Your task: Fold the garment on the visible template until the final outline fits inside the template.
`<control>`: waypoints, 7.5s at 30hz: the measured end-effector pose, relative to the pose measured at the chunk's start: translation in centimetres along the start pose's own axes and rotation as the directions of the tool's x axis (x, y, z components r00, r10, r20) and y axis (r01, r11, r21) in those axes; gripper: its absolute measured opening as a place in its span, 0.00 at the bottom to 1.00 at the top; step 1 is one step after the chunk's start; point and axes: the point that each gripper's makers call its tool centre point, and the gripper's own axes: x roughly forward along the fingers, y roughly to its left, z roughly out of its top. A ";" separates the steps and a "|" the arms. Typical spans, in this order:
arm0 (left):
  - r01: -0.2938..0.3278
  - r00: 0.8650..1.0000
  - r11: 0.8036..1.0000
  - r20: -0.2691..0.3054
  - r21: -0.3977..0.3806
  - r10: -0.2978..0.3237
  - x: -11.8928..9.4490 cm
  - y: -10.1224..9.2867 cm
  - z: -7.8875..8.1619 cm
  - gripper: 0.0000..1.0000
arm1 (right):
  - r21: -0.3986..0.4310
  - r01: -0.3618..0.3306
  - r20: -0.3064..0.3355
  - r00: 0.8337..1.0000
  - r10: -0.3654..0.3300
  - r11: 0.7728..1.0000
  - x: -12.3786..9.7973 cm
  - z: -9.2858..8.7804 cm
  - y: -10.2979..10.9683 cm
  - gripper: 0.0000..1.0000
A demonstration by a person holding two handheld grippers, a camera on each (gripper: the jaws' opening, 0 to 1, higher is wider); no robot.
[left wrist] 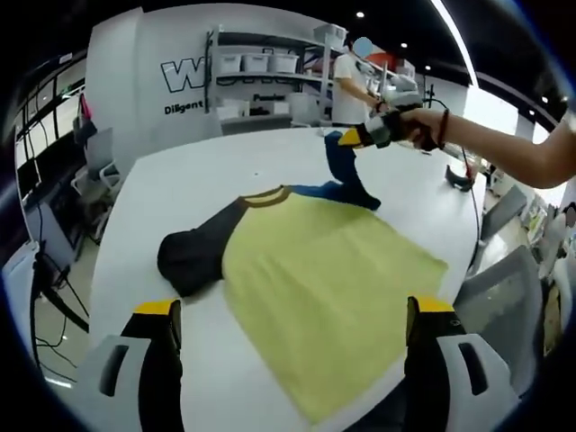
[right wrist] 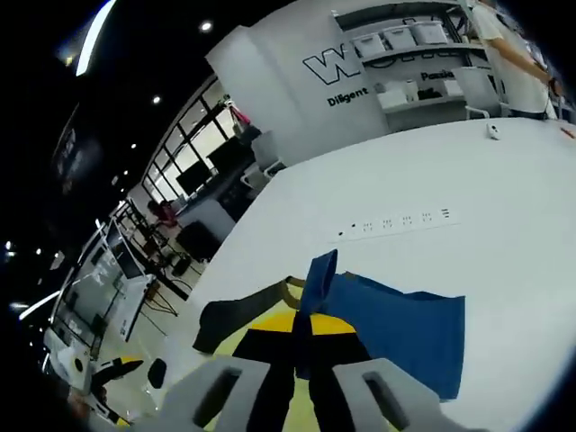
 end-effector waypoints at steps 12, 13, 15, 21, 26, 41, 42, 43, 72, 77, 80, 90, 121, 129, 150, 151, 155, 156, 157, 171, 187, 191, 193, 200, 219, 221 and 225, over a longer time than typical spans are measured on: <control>0.003 1.000 1.000 -0.001 0.010 -0.003 -0.5 0.5 -0.4 0.99 | -0.047 -0.064 -0.040 0.997 0.062 0.997 4.0 -2.1 5.6 0.00; 0.003 1.000 1.000 0.000 0.009 -0.003 -0.5 0.5 -0.3 0.99 | -0.050 -0.066 -0.044 0.997 0.064 0.997 4.3 -2.3 5.8 0.00; 0.002 1.000 1.000 0.005 0.010 -0.002 -0.6 0.6 -0.2 0.99 | -0.051 -0.072 -0.053 0.996 0.070 0.996 4.9 -2.7 6.4 0.00; 0.008 1.000 1.000 0.011 0.012 -0.008 -0.7 0.6 -0.4 0.99 | -0.063 -0.085 -0.074 0.994 0.080 0.994 6.8 -3.7 7.8 0.00; 0.004 1.000 1.000 0.003 0.008 -0.004 -0.8 0.8 -0.7 0.99 | -0.120 -0.070 -0.128 0.990 0.054 0.990 8.5 -5.7 7.7 0.00; -0.023 1.000 1.000 0.000 -0.020 0.023 -2.0 1.5 -1.8 0.99 | -0.114 -0.102 -0.204 0.976 0.077 0.988 12.3 -9.4 9.6 0.00; -0.025 1.000 0.999 -0.001 -0.020 0.025 -2.1 1.5 -1.8 0.99 | -0.113 -0.102 -0.207 0.975 0.077 0.988 12.4 -9.5 9.6 0.00; -0.030 1.000 0.999 -0.002 -0.018 0.030 -2.1 1.7 -1.9 0.99 | -0.110 -0.107 -0.214 0.973 0.081 0.988 12.5 -9.9 9.8 0.00; -0.010 1.000 0.999 0.023 -0.036 0.011 -1.2 1.0 -0.8 0.99 | -0.261 -0.024 -0.040 0.999 0.014 0.965 5.1 -6.1 0.8 0.57; -0.027 0.999 0.999 0.021 -0.037 0.028 -1.1 1.3 -0.7 0.99 | -0.260 0.029 -0.027 0.999 -0.037 0.965 4.1 -6.2 -1.5 0.59; -0.028 0.999 0.999 0.022 -0.032 0.029 -1.2 1.1 -0.6 0.99 | -0.233 0.054 -0.035 0.997 -0.064 0.971 3.4 -6.6 -3.0 0.59; -0.029 0.999 0.999 0.012 -0.015 0.029 -1.2 0.9 -0.7 0.99 | -0.188 0.192 -0.055 0.977 -0.205 0.963 1.2 -9.0 -8.7 0.39; -0.041 0.999 0.999 0.010 -0.032 0.041 -1.3 1.2 -0.9 0.99 | -0.098 0.354 -0.018 0.934 -0.358 0.930 -0.5 -11.6 -13.8 0.00; -0.041 0.999 0.999 0.018 -0.033 0.042 -1.4 1.2 -0.8 0.99 | -0.042 0.376 0.009 0.927 -0.376 0.926 -0.8 -11.6 -14.0 0.00; -0.034 0.999 0.999 0.016 -0.039 0.034 -0.9 1.2 -0.8 0.99 | -0.140 0.430 -0.060 0.895 -0.441 0.892 -3.8 -10.1 -18.8 0.00; -0.037 0.999 0.999 0.016 -0.037 0.038 -0.8 1.3 -0.8 0.99 | -0.146 0.435 -0.063 0.892 -0.448 0.888 -4.0 -9.9 -19.3 0.00; -0.031 0.999 0.999 0.018 -0.036 0.032 -0.6 1.2 -0.7 0.99 | -0.156 0.453 -0.064 0.882 -0.467 0.878 -4.8 -9.6 -20.6 0.00; -0.023 1.000 0.999 0.019 -0.034 0.024 -0.5 1.1 -0.6 0.99 | -0.157 0.457 -0.066 0.879 -0.471 0.875 -5.0 -9.5 -20.9 0.00; -0.014 1.000 0.999 0.024 -0.035 0.015 -0.5 1.0 -0.5 0.99 | -0.156 0.462 -0.065 0.877 -0.476 0.873 -5.2 -9.5 -21.2 0.00; -0.038 0.999 0.999 0.025 -0.018 0.038 0.3 1.9 -0.2 0.99 | -0.132 0.508 0.002 0.859 -0.512 0.851 -7.4 -7.9 -23.9 0.00; -0.140 0.985 0.990 0.098 -0.028 0.142 1.3 5.2 2.2 0.98 | -0.172 0.300 0.073 0.954 -0.291 0.938 -7.1 -6.5 -16.7 0.66; -0.151 0.982 0.988 0.106 -0.036 0.154 2.0 5.5 2.7 0.96 | -0.189 0.244 0.078 0.969 -0.233 0.951 -7.3 -6.4 -14.4 0.73; -0.156 0.982 0.987 0.100 -0.029 0.158 2.5 5.6 2.6 0.93 | -0.209 0.238 0.079 0.971 -0.226 0.948 -7.5 -6.4 -13.7 0.72; -0.152 0.978 0.988 0.141 -0.039 0.156 4.5 5.9 3.5 0.89 | -0.231 0.190 0.088 0.981 -0.174 0.954 -8.6 -6.7 -11.4 0.71; -0.268 0.960 0.958 0.060 -0.099 0.274 11.8 11.0 0.9 0.66 | -0.196 0.159 0.121 0.983 -0.137 0.968 -11.0 -9.0 -8.3 0.69; -0.262 0.964 0.962 0.035 -0.078 0.265 12.6 10.9 0.2 0.64 | -0.201 0.157 0.125 0.983 -0.134 0.967 -11.1 -9.3 -7.9 0.70; -0.246 0.968 0.966 0.033 -0.076 0.249 13.5 10.5 -0.1 0.57 | -0.190 0.133 0.116 0.987 -0.112 0.973 -11.3 -9.6 -7.0 0.73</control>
